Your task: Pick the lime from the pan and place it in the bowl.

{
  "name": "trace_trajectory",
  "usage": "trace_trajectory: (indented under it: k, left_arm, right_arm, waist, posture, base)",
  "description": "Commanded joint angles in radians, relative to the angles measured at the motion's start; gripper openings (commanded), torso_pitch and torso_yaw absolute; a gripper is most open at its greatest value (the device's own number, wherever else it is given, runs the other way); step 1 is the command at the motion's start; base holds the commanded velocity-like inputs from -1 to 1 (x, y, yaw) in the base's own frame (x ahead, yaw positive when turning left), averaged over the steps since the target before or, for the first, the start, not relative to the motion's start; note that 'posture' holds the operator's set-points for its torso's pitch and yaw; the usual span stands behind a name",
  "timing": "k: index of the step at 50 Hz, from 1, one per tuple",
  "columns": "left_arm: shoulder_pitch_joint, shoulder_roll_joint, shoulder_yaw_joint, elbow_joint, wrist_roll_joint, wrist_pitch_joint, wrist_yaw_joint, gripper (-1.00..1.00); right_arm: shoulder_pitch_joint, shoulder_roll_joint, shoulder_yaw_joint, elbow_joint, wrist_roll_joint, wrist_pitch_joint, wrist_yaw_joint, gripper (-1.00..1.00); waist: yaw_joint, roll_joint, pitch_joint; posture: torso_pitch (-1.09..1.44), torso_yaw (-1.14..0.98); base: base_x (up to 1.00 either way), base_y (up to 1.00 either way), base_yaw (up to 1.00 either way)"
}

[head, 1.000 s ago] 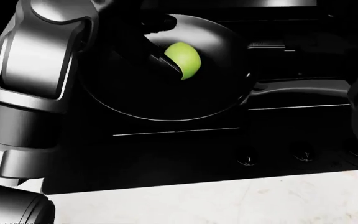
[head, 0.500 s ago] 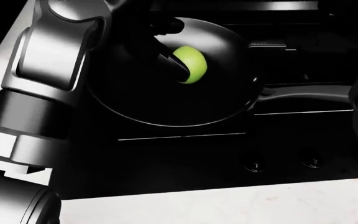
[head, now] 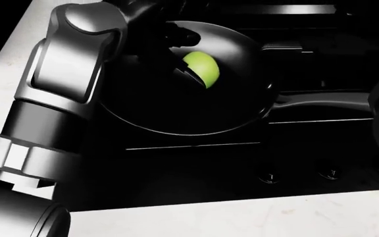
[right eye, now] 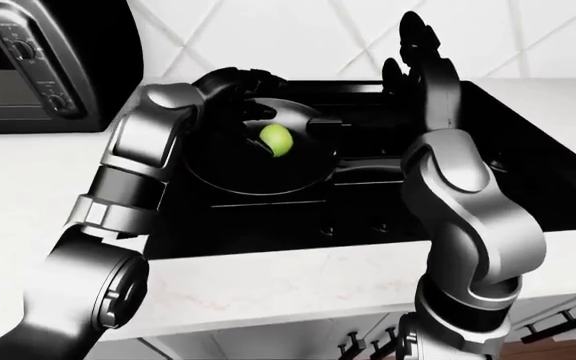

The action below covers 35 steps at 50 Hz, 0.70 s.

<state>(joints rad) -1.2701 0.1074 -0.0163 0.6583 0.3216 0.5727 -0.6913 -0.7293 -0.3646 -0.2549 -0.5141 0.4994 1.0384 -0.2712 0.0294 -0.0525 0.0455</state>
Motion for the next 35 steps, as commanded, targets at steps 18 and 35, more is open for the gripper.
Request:
trace_trajectory:
  k: [18,35]
  left_arm:
    - [-0.034,-0.012,0.003,0.033,0.052,-0.111,0.030,0.63]
    - [-0.066,-0.015,0.007,0.136,0.058,-0.186,0.100,0.67]
  right_arm:
    - [-0.032,-0.015,-0.011,-0.030,0.004,-0.027,-0.002,1.00]
    - [-0.035,-0.007,-0.004,-0.041,0.002,-0.016,-0.001,1.00]
  waist:
    - [0.002,-0.006,-0.032]
    - [-0.001,-0.004,-0.035]
  posture:
    - [0.00,0.00]
    - [0.00,0.00]
  base:
    - [0.00,0.00,0.00]
    - [0.00,0.00,0.00]
